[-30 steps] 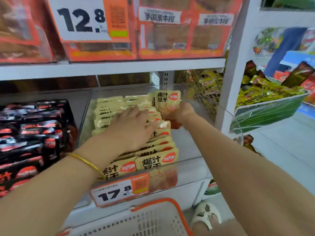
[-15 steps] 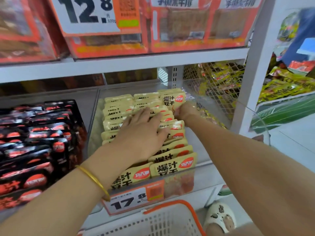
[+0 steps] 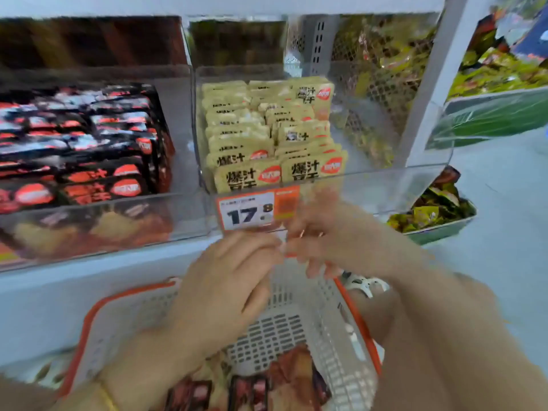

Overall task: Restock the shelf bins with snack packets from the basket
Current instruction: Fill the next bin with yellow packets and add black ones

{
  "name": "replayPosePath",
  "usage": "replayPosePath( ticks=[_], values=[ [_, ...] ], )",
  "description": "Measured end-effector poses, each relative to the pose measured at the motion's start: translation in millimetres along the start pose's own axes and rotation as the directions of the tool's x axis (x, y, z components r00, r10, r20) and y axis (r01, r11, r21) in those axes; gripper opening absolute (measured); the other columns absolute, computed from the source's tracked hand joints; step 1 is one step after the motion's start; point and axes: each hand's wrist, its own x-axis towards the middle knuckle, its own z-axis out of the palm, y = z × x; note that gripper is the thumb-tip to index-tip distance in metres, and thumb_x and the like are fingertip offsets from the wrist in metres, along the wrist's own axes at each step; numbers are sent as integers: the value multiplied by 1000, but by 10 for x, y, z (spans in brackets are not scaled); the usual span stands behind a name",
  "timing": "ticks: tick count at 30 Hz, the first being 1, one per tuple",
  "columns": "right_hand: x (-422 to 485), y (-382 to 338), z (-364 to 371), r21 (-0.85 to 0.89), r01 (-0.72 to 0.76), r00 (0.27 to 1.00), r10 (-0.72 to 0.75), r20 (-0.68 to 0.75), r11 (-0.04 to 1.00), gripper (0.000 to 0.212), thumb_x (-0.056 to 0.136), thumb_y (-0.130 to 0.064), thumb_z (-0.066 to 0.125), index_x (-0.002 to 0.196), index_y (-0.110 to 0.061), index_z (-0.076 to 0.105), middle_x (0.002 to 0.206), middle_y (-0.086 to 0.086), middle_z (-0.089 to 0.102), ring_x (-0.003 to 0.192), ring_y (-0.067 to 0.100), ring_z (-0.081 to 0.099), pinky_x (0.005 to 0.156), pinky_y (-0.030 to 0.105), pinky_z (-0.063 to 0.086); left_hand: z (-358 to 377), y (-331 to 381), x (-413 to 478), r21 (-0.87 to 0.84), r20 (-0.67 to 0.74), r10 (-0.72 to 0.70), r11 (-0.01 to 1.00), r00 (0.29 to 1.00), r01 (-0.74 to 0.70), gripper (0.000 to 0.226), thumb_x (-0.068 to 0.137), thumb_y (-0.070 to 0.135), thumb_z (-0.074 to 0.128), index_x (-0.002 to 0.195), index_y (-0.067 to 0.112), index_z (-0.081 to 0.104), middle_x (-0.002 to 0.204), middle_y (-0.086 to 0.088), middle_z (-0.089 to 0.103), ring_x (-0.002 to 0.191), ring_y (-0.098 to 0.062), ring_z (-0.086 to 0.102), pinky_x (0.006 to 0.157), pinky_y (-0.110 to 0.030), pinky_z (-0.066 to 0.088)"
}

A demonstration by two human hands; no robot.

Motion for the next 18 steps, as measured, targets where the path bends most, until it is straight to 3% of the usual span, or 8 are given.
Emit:
replayPosePath(
  ticks=[3, 6, 7, 9, 14, 16, 18],
  values=[
    [551, 529, 774, -270, -138, 945, 208, 253, 953, 22, 95, -18, 52, 98, 2, 61, 81, 14, 65, 66, 29, 66, 48, 23, 47, 469, -355, -527, 86, 273, -169, 985, 947, 151, 31, 77, 19, 46, 100, 19, 67, 112, 2, 64, 101, -17, 57, 84, -32, 50],
    [854, 1239, 1483, -483, -56, 884, 268, 384, 874, 17, 96, -10, 50, 79, -5, 50, 61, 6, 41, 50, 18, 40, 49, 24, 35, 786, -641, -866, 114, 402, -276, 961, 873, 252, 25, 71, 15, 54, 90, 19, 70, 98, 2, 68, 86, -19, 67, 71, -28, 55],
    [870, 1482, 1694, -523, -62, 865, 308, 397, 850, 17, 95, -9, 50, 78, -7, 50, 60, 7, 41, 51, 19, 39, 50, 27, 35, 855, -693, -932, 121, 428, -290, 957, 856, 264, 25, 70, 18, 49, 85, 19, 69, 91, 3, 68, 79, -19, 66, 65, -26, 54],
    [794, 1825, 2028, -543, -134, 829, 394, 397, 829, 9, 95, -15, 49, 93, -10, 56, 79, 13, 56, 69, 28, 54, 63, 30, 44, 971, -754, -1015, 131, 479, -300, 954, 825, 272, 27, 70, 23, 40, 79, 20, 66, 81, 3, 64, 72, -19, 63, 58, -23, 48],
    [718, 2300, 2689, -528, -161, 751, 451, 482, 834, 43, 95, -27, 56, 131, -7, 46, 129, 13, 53, 111, 32, 54, 90, 36, 48, 1084, -821, -1086, 100, 509, -356, 929, 784, 356, 34, 86, 21, 35, 98, 12, 64, 100, -2, 61, 92, -23, 58, 74, -31, 42],
    [730, 2311, 2796, -537, -147, 731, 457, 507, 831, 41, 95, -29, 55, 127, -4, 50, 127, 15, 54, 112, 32, 54, 89, 37, 47, 1066, -840, -1122, 100, 518, -400, 906, 756, 411, 25, 92, 18, 41, 105, 13, 61, 105, -1, 57, 98, -20, 53, 79, -30, 40],
    [733, 2244, 2770, -532, -133, 710, 455, 537, 836, 26, 96, -27, 54, 106, -3, 57, 105, 14, 57, 97, 29, 57, 76, 32, 45, 1052, -837, -1144, 110, 548, -431, 886, 716, 450, 22, 93, 17, 44, 109, 14, 59, 109, 0, 55, 104, -20, 50, 84, -31, 41]
  ],
)
